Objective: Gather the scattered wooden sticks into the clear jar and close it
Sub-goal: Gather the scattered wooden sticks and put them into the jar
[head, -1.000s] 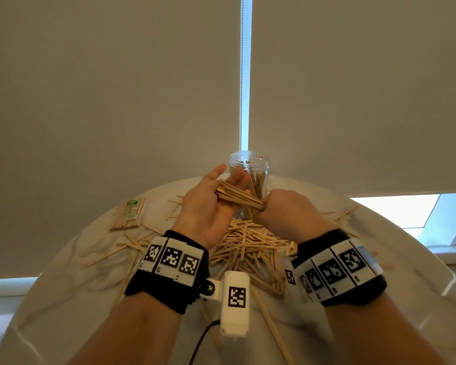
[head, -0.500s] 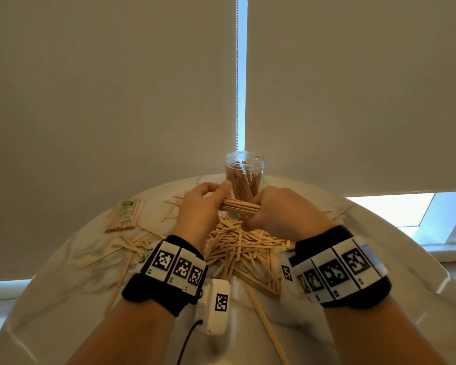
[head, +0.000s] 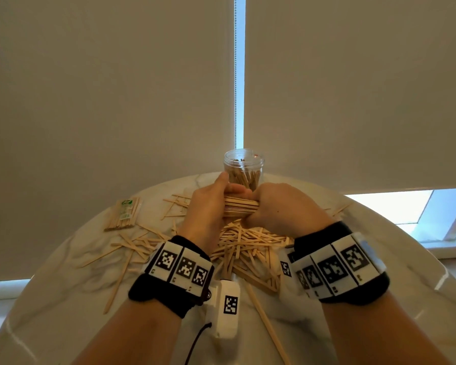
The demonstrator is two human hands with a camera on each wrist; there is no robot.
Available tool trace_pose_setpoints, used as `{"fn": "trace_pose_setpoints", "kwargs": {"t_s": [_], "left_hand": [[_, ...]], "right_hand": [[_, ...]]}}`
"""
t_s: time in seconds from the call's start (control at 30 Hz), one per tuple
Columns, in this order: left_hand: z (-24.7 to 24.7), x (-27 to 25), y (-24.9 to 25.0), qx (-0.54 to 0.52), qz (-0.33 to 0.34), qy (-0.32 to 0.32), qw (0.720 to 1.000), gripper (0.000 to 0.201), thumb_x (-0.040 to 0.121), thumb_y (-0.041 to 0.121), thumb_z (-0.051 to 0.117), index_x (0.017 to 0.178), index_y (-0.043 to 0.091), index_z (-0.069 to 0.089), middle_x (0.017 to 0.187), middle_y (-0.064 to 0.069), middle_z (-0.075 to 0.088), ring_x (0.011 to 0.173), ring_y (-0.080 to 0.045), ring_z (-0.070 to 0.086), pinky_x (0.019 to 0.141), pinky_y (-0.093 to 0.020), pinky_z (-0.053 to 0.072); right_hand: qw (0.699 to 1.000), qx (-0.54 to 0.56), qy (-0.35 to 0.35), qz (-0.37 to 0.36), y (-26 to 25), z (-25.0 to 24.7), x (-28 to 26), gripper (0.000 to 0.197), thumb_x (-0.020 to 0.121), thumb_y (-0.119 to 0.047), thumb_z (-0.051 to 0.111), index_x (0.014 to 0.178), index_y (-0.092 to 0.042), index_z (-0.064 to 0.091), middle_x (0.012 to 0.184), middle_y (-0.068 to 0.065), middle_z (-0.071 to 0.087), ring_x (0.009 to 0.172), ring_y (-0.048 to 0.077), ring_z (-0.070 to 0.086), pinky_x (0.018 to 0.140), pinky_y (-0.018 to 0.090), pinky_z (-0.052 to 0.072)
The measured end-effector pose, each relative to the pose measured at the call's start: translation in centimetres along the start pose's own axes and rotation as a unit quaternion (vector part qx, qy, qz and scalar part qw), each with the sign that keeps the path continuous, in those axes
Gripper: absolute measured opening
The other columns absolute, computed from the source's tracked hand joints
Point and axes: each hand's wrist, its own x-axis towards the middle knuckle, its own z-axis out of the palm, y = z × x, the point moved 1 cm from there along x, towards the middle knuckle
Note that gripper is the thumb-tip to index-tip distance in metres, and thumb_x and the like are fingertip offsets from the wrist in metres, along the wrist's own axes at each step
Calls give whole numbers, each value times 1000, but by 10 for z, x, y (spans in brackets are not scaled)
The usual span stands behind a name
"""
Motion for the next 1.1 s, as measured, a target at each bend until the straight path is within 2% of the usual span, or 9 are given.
{"fn": "trace_pose_setpoints", "kwargs": {"t_s": [0.13, 0.23, 0.3, 0.4, 0.5, 0.7, 0.9, 1.0, 1.1], "left_hand": [[3, -2, 3, 31, -3, 1, 1000, 53, 101, 50, 42, 90, 9, 73, 85, -4, 77, 81, -18, 75, 71, -35, 59], [2, 1, 0, 182, 71, 51, 979, 53, 94, 60, 49, 74, 15, 71, 59, 4, 68, 50, -7, 59, 53, -26, 45], [0, 1, -6, 225, 113, 49, 966, 45, 91, 53, 60, 65, 16, 66, 52, 5, 58, 43, -7, 48, 55, -28, 40], [-9, 8, -13, 200, 103, 73, 972, 41, 87, 46, 68, 62, 14, 62, 54, -1, 54, 47, -13, 46, 58, -34, 42], [-18, 17, -20, 159, 73, 117, 978, 41, 84, 47, 70, 62, 14, 61, 52, 1, 49, 50, -17, 44, 61, -37, 41], [-15, 21, -25, 99, 72, 138, 983, 40, 85, 48, 68, 59, 19, 57, 48, 4, 51, 53, -21, 48, 65, -40, 41], [-13, 24, -18, 73, 46, 87, 992, 40, 91, 48, 64, 71, 13, 63, 53, 2, 52, 48, -15, 44, 53, -31, 39], [-13, 33, -2, 80, -13, 59, 995, 56, 96, 62, 44, 87, 14, 70, 67, -1, 61, 59, -13, 53, 58, -30, 43], [-17, 53, 20, 69, 2, 98, 993, 28, 105, 30, 42, 121, 16, 61, 99, 0, 68, 89, -14, 61, 74, -31, 50]], "right_hand": [[999, 37, -20, 17, 5, -4, -1, 20, 77, -41, 78, 95, -30, 76, 72, -9, 65, 72, 10, 61, 64, 28, 43], [999, 33, -27, 18, 7, -3, 0, 22, 78, -40, 78, 95, -27, 77, 75, -7, 68, 74, 12, 63, 67, 30, 47], [998, 37, -40, 14, 6, -2, 0, 22, 77, -40, 79, 95, -26, 76, 77, -6, 69, 75, 13, 64, 68, 31, 49], [996, 76, -48, -15, 7, -8, -3, 28, 76, -48, 80, 91, -26, 71, 77, -7, 69, 73, 10, 65, 67, 29, 49], [993, 110, -22, -37, 8, -15, -7, 36, 88, -62, 60, 91, -27, 70, 71, -6, 69, 59, 2, 60, 60, 25, 41], [993, 114, 8, -24, 8, -12, -6, 44, 99, -57, 45, 88, -27, 74, 61, -5, 62, 53, 5, 52, 58, 26, 38], [991, 127, 13, -30, 8, -16, -8, 47, 97, -58, 48, 79, -24, 74, 57, 5, 56, 48, 11, 46, 57, 29, 41], [987, 161, 17, -17, 12, -27, -9, 39, 98, -53, 50, 80, -28, 74, 57, 1, 51, 44, 9, 39, 50, 24, 37], [981, 180, 71, 17, 18, -50, -1, 30, 99, -50, 50, 96, -30, 73, 59, -2, 55, 47, 8, 44, 48, 21, 37]]}}
